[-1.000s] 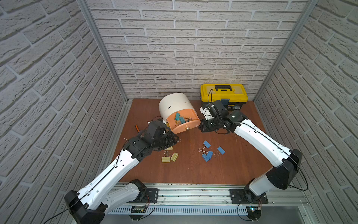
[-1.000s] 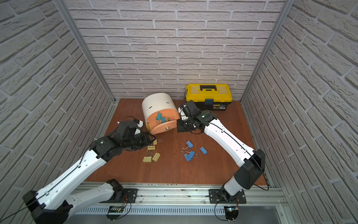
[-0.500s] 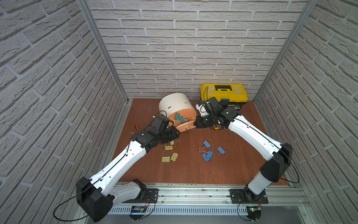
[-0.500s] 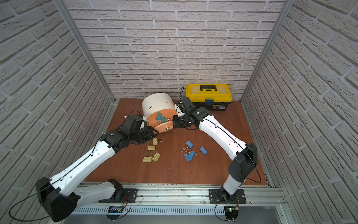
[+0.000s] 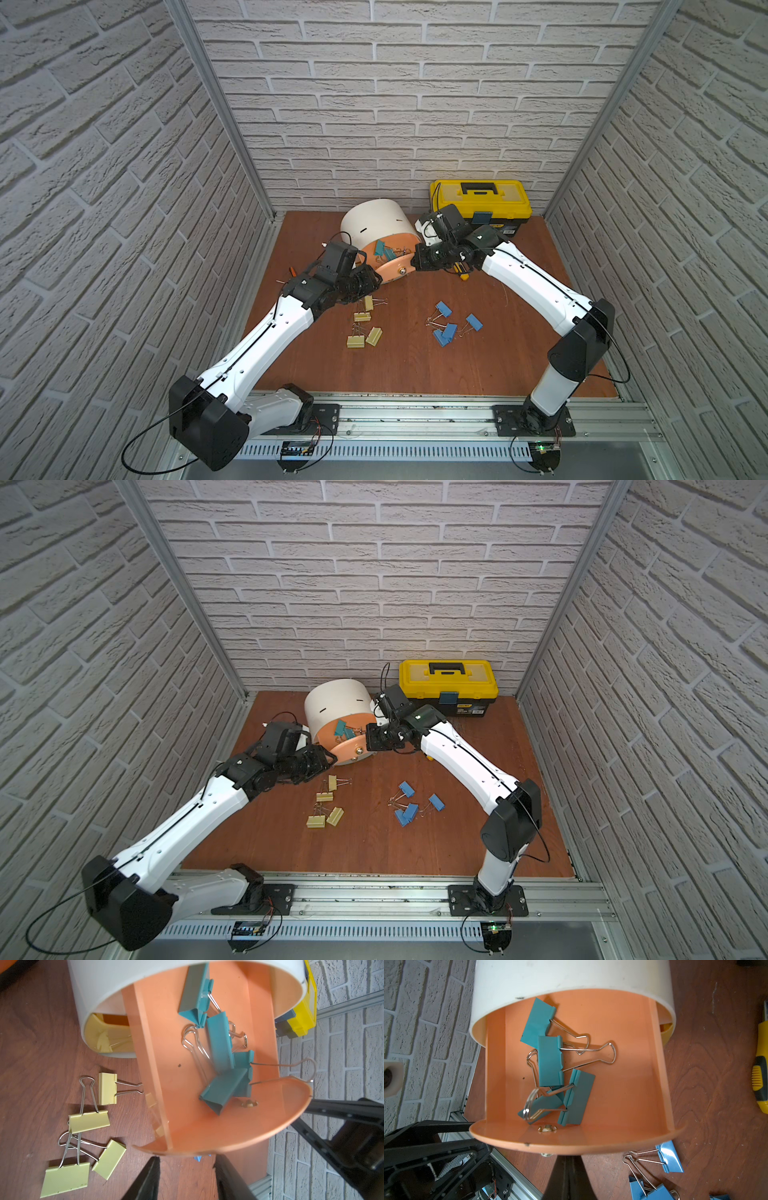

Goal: Put the binder clips in the drawer according to color
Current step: Close the drawer in the storage box.

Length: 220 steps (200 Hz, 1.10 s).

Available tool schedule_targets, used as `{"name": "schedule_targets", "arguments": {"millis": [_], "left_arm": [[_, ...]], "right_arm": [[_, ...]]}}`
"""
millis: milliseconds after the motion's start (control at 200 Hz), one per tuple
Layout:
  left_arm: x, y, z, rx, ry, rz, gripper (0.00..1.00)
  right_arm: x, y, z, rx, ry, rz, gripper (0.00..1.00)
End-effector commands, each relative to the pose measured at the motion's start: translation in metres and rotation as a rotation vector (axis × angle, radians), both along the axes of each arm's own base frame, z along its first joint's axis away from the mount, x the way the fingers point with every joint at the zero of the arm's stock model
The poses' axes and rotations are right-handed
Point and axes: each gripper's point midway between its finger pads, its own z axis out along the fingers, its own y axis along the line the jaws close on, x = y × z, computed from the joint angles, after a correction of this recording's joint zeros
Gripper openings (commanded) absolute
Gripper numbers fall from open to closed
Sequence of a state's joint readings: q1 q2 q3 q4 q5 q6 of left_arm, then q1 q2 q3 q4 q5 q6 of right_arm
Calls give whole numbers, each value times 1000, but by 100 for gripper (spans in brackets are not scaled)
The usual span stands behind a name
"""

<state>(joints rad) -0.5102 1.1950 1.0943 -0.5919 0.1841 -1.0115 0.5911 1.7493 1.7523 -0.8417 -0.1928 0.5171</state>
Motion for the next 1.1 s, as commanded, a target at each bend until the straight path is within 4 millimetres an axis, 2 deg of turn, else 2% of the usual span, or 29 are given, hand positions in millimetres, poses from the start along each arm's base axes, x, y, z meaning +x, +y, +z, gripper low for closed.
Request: {"name": "schedule_targets", "arguments": {"millis": [0, 515, 950, 1095], "left_arm": [[13, -4, 18, -30, -62, -18, 48], [42, -2, 19, -39, -51, -10, 48], [61, 1, 16, -51, -43, -1, 48], [64, 1, 17, -53, -44, -2, 48]], "right_arm": [[12, 9, 13, 38, -43, 1, 3], [43, 24, 14, 47, -54, -14, 3], [67, 24, 10, 80, -40, -60, 2], [69, 24, 18, 99, -49, -62, 2]]}}
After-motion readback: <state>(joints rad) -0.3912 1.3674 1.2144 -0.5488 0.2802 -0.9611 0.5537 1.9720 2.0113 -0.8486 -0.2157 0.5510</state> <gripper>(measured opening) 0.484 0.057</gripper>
